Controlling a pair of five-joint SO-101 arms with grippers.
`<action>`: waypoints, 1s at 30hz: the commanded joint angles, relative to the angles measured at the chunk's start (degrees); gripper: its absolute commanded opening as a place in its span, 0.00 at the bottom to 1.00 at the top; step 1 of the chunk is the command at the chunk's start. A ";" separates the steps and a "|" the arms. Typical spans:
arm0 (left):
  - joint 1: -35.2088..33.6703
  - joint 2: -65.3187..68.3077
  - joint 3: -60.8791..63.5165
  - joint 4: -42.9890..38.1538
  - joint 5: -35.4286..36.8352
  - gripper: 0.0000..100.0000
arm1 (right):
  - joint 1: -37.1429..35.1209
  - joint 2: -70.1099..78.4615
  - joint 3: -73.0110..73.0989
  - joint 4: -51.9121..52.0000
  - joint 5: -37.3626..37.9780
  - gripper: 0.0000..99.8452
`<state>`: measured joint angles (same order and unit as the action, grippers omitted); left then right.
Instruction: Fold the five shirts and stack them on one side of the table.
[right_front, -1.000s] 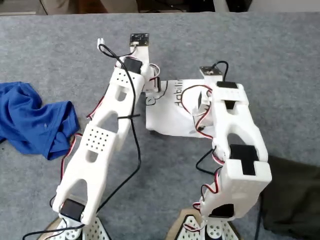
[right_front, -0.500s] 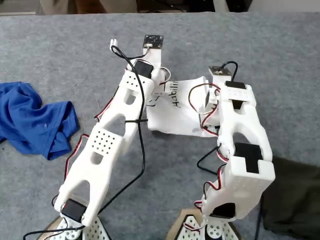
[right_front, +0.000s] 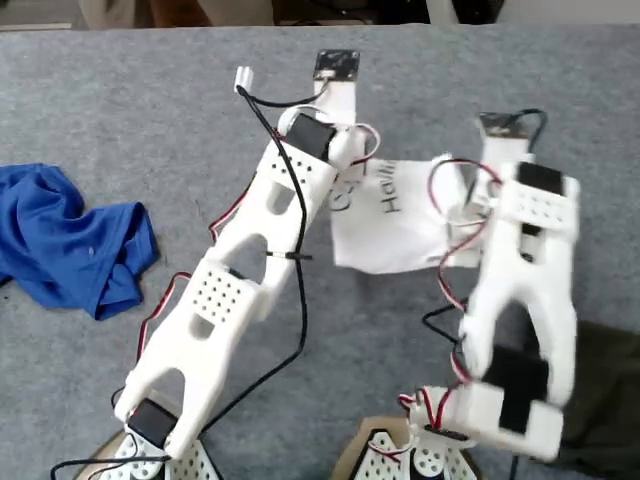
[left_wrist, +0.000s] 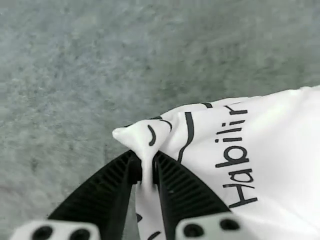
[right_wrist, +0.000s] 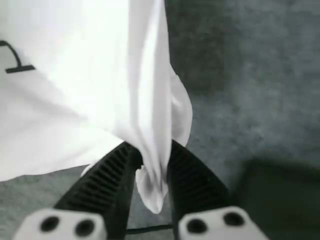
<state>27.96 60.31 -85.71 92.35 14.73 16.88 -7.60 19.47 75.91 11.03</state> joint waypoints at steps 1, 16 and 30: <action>2.73 -6.73 -3.43 0.18 3.78 0.02 | 4.97 -8.75 0.57 2.02 2.37 0.00; 22.42 -9.71 -3.52 -6.59 7.74 0.02 | 39.60 -23.60 4.70 5.10 18.64 0.00; 35.60 -9.10 7.03 -19.78 7.74 0.02 | 70.64 -23.87 5.05 -5.71 24.35 0.00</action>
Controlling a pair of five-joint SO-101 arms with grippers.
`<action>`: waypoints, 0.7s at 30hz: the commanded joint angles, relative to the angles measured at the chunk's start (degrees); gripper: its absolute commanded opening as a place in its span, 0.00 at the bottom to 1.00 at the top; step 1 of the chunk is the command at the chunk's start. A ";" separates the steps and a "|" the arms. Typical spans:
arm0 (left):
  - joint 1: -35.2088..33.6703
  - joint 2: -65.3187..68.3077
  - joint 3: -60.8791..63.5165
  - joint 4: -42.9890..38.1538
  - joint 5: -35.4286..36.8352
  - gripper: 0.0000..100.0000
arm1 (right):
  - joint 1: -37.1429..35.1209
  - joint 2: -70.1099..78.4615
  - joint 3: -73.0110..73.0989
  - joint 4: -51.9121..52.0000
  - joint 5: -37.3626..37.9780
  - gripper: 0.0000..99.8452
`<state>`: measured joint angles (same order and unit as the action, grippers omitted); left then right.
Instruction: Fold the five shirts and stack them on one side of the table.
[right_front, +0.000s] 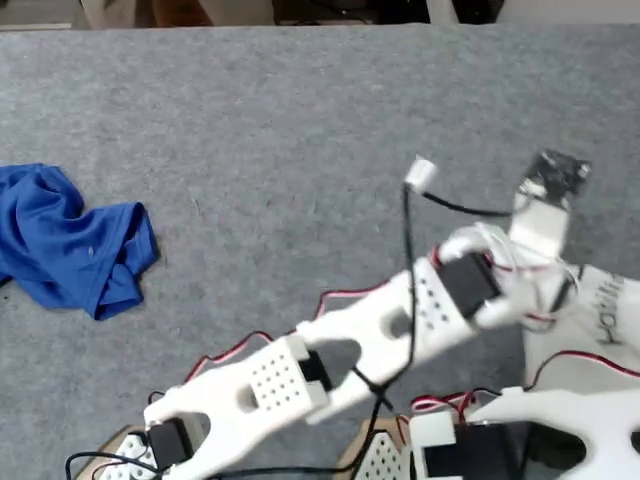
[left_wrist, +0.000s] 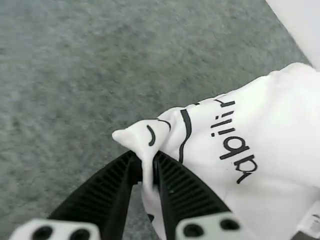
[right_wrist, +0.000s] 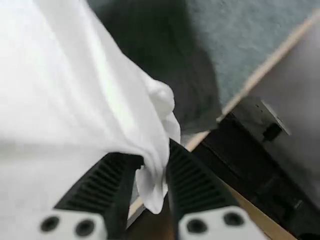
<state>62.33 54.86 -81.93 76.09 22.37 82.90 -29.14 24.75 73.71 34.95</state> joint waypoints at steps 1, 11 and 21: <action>1.93 -3.65 4.75 -4.66 0.09 0.02 | 5.58 -2.33 -0.04 -4.31 0.44 0.00; 3.43 -3.56 8.44 -9.23 0.09 0.02 | 10.51 -2.33 4.79 -11.60 0.26 0.00; 3.25 -3.56 8.44 -9.58 0.00 0.02 | 10.42 -2.33 4.97 -12.57 -1.67 0.01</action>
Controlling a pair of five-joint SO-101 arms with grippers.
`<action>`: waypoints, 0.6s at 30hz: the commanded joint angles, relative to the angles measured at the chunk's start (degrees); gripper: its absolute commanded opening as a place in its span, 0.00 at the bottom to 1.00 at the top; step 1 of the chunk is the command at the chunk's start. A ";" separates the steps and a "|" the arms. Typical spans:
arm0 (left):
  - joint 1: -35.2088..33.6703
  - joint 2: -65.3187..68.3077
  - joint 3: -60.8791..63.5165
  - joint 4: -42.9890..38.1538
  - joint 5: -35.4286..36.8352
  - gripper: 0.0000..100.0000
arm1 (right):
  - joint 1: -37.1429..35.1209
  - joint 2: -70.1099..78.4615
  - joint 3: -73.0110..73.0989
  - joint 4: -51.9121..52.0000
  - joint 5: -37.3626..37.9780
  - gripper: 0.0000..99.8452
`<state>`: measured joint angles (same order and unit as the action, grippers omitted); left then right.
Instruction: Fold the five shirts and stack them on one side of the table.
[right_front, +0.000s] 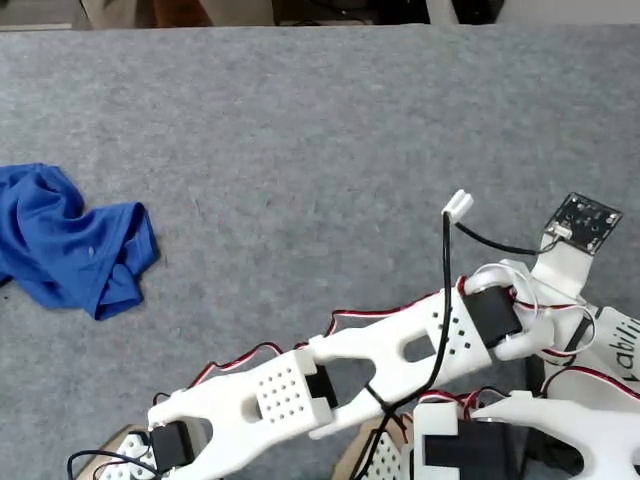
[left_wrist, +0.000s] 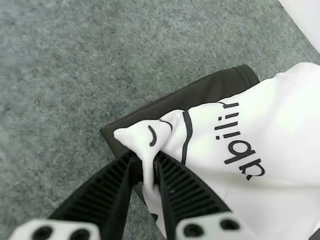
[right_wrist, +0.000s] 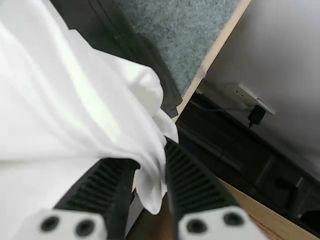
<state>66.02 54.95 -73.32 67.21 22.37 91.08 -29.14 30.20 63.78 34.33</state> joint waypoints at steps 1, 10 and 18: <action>-0.53 -3.56 -0.18 -0.53 -0.18 0.02 | 2.15 -2.33 -0.40 -2.90 -0.88 0.01; -1.05 -2.95 -0.70 2.99 1.05 0.18 | 1.36 -2.51 -0.40 -2.29 4.92 0.35; -4.31 -3.21 -0.70 3.52 0.97 0.18 | -0.31 -2.86 -0.84 -0.09 5.10 0.42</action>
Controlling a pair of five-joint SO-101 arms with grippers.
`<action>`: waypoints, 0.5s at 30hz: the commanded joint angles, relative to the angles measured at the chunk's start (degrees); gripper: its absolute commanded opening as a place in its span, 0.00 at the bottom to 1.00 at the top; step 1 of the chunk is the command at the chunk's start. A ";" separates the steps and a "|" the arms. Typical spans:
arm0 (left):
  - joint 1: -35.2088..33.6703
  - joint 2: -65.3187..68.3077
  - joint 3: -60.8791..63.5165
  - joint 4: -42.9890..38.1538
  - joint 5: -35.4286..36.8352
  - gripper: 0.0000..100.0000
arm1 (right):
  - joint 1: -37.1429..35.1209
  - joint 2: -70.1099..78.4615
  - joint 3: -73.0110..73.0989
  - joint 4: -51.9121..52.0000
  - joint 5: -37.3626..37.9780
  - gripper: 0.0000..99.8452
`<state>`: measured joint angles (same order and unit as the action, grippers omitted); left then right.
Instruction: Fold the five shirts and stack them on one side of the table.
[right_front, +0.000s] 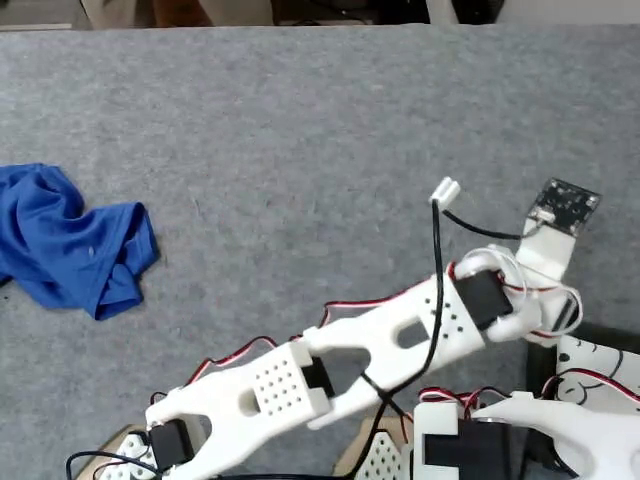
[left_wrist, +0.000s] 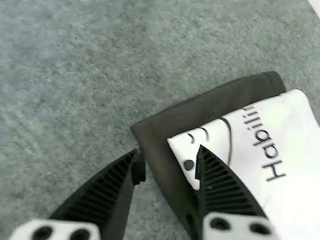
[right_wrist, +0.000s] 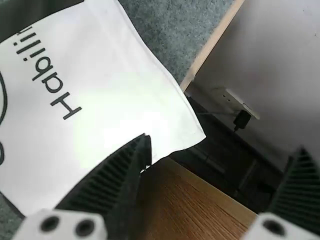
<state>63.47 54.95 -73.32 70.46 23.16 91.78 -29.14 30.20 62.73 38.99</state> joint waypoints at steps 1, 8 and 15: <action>-2.46 -3.21 -0.88 0.79 0.18 0.17 | -1.63 -2.86 -0.92 1.49 0.62 0.41; -8.88 -4.53 -10.11 10.73 -1.58 0.15 | -8.92 -6.55 -2.68 8.09 0.35 0.15; -18.90 -4.62 -12.04 22.07 -12.22 0.02 | -29.58 -13.76 -1.27 19.08 0.18 0.04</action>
<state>48.97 54.86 -82.46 87.43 14.46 71.56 -39.16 30.11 77.93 38.99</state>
